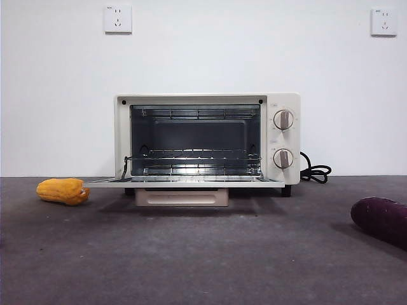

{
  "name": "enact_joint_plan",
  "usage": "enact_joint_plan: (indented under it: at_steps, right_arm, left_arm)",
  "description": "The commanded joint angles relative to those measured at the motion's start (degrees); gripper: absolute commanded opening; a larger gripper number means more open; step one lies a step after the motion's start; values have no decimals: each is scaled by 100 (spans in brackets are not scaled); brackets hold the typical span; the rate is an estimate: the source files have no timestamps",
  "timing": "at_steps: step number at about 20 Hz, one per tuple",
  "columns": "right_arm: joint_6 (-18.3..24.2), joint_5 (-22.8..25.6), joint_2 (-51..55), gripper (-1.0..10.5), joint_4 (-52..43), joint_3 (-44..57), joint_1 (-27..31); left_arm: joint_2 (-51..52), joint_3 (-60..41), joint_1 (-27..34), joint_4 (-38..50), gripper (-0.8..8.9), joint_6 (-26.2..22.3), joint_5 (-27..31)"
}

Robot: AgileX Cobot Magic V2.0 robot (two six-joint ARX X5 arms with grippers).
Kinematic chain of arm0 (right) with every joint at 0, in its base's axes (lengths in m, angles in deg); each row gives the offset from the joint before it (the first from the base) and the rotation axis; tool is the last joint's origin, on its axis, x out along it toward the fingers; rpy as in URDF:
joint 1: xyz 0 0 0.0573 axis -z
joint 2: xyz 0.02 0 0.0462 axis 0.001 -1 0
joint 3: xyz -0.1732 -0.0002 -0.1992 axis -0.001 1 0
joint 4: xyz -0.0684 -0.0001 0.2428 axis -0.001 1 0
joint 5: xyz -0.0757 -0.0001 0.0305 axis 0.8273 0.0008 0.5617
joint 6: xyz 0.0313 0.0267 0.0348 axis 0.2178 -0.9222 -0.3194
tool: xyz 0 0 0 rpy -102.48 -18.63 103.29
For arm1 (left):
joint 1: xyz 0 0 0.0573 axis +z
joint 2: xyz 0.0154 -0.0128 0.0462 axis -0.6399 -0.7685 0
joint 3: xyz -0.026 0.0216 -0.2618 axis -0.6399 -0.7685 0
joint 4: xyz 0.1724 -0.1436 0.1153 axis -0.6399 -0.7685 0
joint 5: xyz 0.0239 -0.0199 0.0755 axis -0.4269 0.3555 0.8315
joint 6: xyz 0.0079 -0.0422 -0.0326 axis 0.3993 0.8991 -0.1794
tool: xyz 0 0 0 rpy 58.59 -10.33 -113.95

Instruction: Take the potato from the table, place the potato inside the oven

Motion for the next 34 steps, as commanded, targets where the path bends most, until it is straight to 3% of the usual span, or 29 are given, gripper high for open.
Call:
enact_joint_plan:
  at_steps: [1,3,6,8,10,17,25,34]
  right_arm:
    - [109,96,-437,294,-407,-4,-461]
    - [103,111,-850,296,-828,-7,-828]
    - [101,319,-1360,540,-1187,-92,-1239]
    - [127,586,-1657,634,-1231,-245,-1471]
    - [306,892,-2166,634,-1224,-634,-1790]
    - [699,1209,-4159,634,-1040,-2347,-2603]
    - [522,1244,-5873,634,-861,-3515,-2726]
    - [376,1357,-6537,630,-870,-3606,-2791]
  left_arm:
    - [380,-44,9,-203,-6,-72,35]
    - [750,-44,9,-214,-6,-70,35]
    - [1137,-44,9,-221,-6,-26,33]
    - [1344,-44,9,-221,-6,0,35]
    - [1650,-44,9,-221,-6,142,35]
    - [2181,-44,9,-227,-6,168,33]
    - [2190,-50,7,-229,-6,164,-35]
    - [2190,-55,7,-232,-6,140,-35]
